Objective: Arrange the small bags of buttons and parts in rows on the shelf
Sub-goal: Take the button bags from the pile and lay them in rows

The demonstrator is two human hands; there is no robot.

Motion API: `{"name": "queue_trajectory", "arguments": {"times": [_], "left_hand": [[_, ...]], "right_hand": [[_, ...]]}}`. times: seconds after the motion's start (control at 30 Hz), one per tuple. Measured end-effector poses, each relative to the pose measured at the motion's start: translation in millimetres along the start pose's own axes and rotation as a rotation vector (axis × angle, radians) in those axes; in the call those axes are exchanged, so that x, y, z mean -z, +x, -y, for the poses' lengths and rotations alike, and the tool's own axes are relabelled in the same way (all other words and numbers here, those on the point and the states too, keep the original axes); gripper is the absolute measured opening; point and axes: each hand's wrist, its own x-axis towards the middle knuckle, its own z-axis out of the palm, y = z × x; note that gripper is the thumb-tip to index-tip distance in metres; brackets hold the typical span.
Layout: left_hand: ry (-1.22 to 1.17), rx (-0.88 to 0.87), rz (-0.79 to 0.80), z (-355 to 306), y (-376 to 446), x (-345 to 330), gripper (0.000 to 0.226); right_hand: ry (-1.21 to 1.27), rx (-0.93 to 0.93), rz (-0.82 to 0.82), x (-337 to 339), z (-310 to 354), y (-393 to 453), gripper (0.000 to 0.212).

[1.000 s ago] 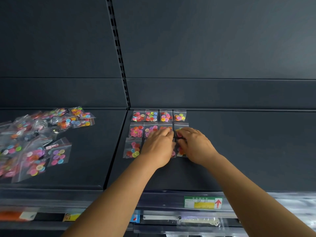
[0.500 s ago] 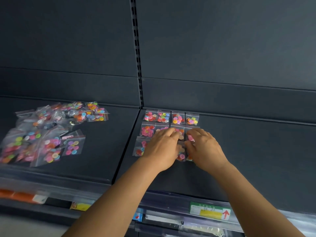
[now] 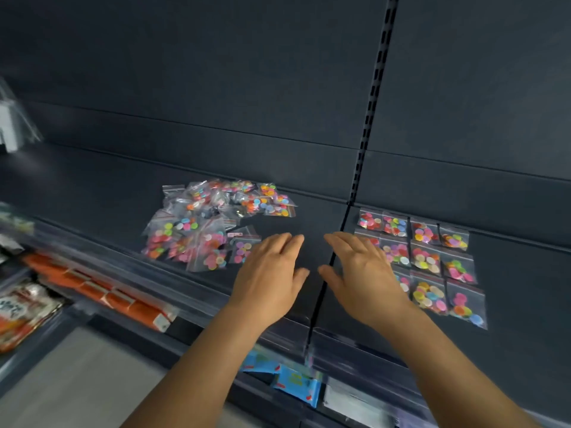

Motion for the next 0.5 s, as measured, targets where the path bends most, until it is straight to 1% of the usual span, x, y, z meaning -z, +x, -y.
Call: {"name": "queue_trajectory", "arguments": {"times": [0.2,0.37,0.5], "left_hand": [[0.038,0.046,0.013,83,-8,12,0.058],[0.046,0.090,0.056,139,-3,13,0.055],[0.005,0.016,0.111,161,1,10,0.047]], "right_hand": [[0.028,0.008,0.013,-35,64,38,0.055],[0.049,-0.032,0.039,-64,100,63,0.047],[0.068,-0.079,0.110,-83,114,73,0.035]]}}
